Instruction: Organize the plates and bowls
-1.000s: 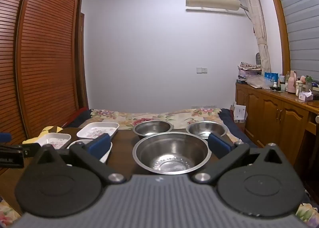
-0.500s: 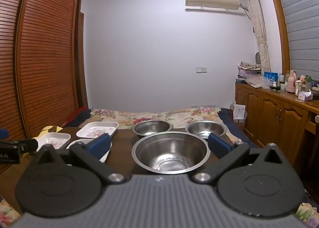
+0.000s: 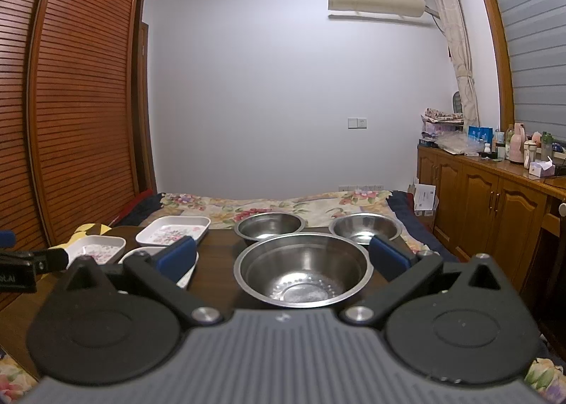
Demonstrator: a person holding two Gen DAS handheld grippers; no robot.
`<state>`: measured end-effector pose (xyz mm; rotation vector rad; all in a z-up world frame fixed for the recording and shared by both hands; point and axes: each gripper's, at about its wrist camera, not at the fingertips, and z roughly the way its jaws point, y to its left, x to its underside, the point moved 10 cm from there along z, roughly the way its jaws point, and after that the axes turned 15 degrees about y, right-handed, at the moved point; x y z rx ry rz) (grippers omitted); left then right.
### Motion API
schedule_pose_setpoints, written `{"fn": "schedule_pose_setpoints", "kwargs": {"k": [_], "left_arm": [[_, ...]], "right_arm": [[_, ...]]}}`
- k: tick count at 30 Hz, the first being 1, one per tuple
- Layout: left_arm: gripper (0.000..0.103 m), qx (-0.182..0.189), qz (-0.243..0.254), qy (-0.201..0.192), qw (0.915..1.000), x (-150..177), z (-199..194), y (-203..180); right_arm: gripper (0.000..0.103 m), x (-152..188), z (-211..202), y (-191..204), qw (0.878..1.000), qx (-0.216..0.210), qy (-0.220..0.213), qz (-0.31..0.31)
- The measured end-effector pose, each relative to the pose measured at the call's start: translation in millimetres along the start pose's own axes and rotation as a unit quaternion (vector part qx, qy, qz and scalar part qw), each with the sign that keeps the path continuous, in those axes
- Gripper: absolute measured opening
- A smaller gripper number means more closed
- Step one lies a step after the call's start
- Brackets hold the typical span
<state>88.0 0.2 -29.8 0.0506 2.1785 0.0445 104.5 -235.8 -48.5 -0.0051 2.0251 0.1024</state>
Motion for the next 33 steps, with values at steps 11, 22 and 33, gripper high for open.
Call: {"fn": "schedule_pose_setpoints", "kwargs": {"k": [11,22,33], "left_arm": [[0.103,0.000,0.000,-0.001,1.0000,0.3,-1.8,-0.8],[0.103,0.000,0.000,-0.001,1.0000,0.4,-1.5,-0.8],[0.103,0.000,0.002,-0.004,1.0000,0.1,-0.9,-1.7]], "right_arm": [[0.103,-0.6,-1.3,1.1,1.000,0.000,-0.002,-0.001],[0.103,1.2,0.4,1.0,1.000,0.000,0.002,0.001],[0.103,1.6,2.1,-2.2,1.000,0.001,0.003,0.003]]}}
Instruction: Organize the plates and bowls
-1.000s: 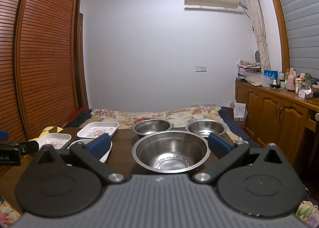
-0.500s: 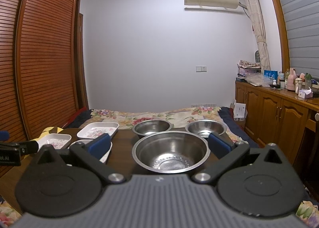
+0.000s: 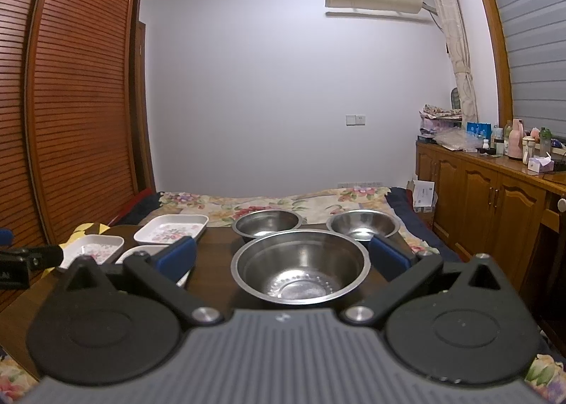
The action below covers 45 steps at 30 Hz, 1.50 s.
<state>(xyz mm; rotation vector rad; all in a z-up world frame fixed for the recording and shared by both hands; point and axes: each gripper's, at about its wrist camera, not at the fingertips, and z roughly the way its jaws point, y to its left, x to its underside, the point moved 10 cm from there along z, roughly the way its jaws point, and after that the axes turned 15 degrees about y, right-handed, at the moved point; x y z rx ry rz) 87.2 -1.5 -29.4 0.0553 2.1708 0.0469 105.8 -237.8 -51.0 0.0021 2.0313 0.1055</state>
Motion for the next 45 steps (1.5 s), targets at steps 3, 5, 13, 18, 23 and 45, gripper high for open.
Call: {"fn": "schedule_pose_setpoints", "kwargs": {"k": [3,5,13,18,23,45], "left_arm": [[0.103,0.000,0.000,0.001,1.0000,0,0,0],[0.103,0.000,0.000,0.000,1.0000,0,0,0],[0.103,0.000,0.000,0.001,1.0000,0,0,0],[0.103,0.001,-0.001,0.006,1.0000,1,1,0],[0.103,0.002,-0.002,0.012,0.9999,2,7,2],[0.103,-0.006,0.007,0.063,0.9980,9,58,22]], "right_arm": [[0.103,1,0,0,1.000,0.000,0.000,0.001],[0.103,0,0,0,1.000,0.000,0.000,0.001],[0.103,1,0,-1,1.000,-0.002,0.001,0.001],[0.103,1,1,-1,1.000,-0.002,0.002,0.000],[0.103,2,4,0,1.000,-0.002,0.006,-0.001],[0.103,0,42,30,0.998,-0.037,0.028,-0.039]]}}
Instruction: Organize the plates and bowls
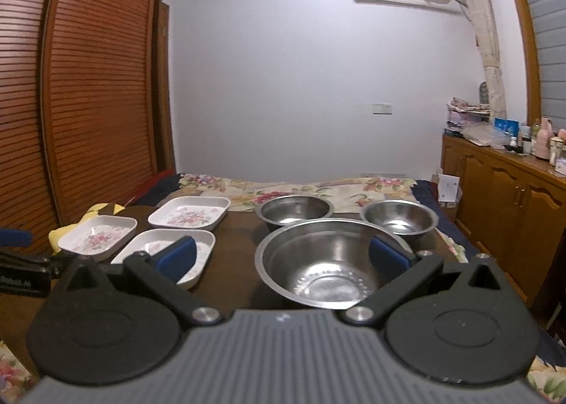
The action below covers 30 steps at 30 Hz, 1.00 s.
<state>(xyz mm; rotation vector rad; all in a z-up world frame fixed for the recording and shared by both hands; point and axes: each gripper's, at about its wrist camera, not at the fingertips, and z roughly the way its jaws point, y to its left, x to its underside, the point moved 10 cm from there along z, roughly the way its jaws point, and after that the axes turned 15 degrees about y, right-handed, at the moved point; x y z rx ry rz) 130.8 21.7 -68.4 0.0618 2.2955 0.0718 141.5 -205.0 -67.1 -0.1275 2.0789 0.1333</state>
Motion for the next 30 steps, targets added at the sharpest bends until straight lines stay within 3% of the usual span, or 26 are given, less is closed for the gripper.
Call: {"fn": "schedule_pose_setpoints", "kwargs": {"k": [15,18,21,27,30], "left_arm": [[0.103,0.008,0.004,0.018,0.9998,-25,38,25],[0.103,0.017,0.001,0.020,0.9997,-32,47,29],[0.103,0.023,0.001,0.022,0.9995,-39,57,32],[0.103,0.050,-0.007,0.023,0.9985,-50,77,41],[0.094,0.075,-0.012,0.033,0.9966,-53,90,43]], "right_arm": [[0.102,-24,43,39,0.997,-0.059,0.018,-0.049],[0.091,-28,51,49,0.995,-0.072,0.026,-0.056],[0.088,-31,61,60,0.994,-0.080,0.035,-0.066],[0.071,-30,87,75,0.991,-0.090,0.065,-0.075],[0.064,-24,99,81,0.990,-0.090,0.080,-0.077]]}}
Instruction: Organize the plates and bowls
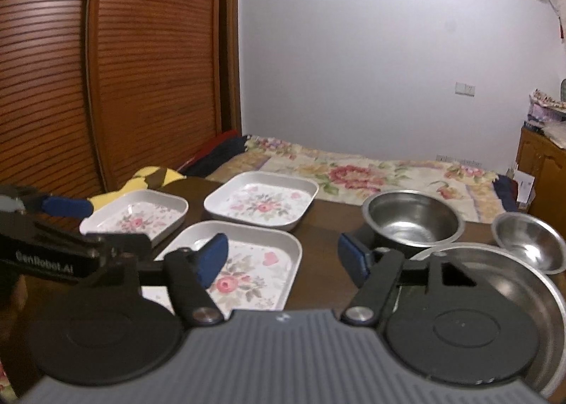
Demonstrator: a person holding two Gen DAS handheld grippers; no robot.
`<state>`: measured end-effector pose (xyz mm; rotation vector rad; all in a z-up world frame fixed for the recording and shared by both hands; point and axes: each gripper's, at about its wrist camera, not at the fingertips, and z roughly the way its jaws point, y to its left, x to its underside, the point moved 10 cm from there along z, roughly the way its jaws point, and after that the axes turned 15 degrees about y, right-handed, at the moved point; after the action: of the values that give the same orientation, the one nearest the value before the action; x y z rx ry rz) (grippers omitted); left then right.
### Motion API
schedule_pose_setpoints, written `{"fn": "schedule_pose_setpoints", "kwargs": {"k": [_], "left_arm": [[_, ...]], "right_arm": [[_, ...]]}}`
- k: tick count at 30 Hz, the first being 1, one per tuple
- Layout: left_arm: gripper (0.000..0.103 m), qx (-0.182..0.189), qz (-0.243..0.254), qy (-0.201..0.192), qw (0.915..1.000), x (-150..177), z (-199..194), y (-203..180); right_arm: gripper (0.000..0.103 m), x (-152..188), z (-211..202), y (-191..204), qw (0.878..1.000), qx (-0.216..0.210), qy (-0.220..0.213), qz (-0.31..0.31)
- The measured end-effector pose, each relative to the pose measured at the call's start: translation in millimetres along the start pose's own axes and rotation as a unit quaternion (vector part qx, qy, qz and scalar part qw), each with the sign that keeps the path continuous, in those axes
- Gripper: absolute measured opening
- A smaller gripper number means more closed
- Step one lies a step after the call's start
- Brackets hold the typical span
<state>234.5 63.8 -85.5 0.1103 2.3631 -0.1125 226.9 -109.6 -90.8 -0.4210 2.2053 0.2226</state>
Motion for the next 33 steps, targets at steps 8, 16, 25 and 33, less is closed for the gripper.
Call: {"fn": "schedule_pose_setpoints", "kwargs": {"k": [8,16,25,33], "left_arm": [[0.054,0.023,0.011,0.021,0.9995,-1,29,-1],[0.037,0.021,0.013,0.045,0.9987,8,49,2],[0.026,0.011,0.014,0.057,0.9982,13,57,6],[0.017,0.006,0.014,0.065,0.9977,16,65,7]], "right_arm": [[0.047,10,33,0,0.999,0.009,0.045,0.005],[0.041,17,49,0,0.998,0.010,0.068,0.006],[0.036,20,60,1,0.997,0.009,0.079,0.005],[0.030,23,63,0,0.996,0.008,0.086,0.009]]}}
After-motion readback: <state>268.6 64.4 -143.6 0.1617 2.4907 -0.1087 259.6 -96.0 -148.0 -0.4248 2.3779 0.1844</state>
